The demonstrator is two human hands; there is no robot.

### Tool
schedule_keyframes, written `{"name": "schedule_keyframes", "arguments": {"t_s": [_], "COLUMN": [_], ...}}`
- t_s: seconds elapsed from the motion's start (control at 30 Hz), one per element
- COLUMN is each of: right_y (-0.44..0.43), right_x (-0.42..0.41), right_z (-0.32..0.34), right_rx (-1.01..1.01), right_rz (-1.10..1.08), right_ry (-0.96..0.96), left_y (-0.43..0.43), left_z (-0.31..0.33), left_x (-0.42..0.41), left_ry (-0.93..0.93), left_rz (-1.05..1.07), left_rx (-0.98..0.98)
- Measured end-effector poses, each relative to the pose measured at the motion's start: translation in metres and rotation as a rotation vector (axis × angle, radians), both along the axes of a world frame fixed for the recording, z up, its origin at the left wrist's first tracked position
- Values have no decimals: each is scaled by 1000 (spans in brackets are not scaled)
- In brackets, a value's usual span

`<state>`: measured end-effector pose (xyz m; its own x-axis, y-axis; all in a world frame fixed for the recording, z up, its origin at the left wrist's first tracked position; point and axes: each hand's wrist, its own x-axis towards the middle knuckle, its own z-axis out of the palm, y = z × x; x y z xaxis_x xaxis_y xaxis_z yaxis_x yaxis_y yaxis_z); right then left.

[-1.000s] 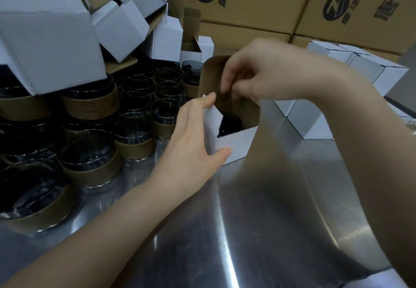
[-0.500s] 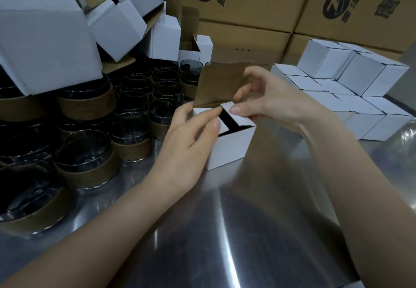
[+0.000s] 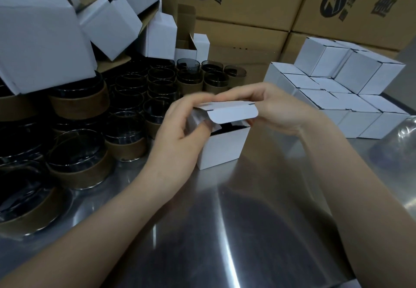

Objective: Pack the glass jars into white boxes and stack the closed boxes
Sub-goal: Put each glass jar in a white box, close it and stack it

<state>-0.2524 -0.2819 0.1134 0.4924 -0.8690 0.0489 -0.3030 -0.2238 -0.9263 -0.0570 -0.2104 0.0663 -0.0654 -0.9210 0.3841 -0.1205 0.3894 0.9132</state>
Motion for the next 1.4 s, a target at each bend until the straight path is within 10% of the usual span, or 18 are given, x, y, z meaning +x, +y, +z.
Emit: {"name": "schedule_keyframes", "arguments": {"t_s": [0.3,0.53,1.4], "right_y": [6,10,13], "right_x": [-9,-8,-5], "right_z": [7,7,7], "right_rx": [111,2,26], "right_rz": [130,206,231], "right_ry": [23,160,102], "left_y": [-3,5,5], "left_z": [3,1,1], "left_x": [1,0,1], "left_ry": [184,-99,-104], "left_rz": [-53,-25,-36], "left_rx": [127,42,30]}}
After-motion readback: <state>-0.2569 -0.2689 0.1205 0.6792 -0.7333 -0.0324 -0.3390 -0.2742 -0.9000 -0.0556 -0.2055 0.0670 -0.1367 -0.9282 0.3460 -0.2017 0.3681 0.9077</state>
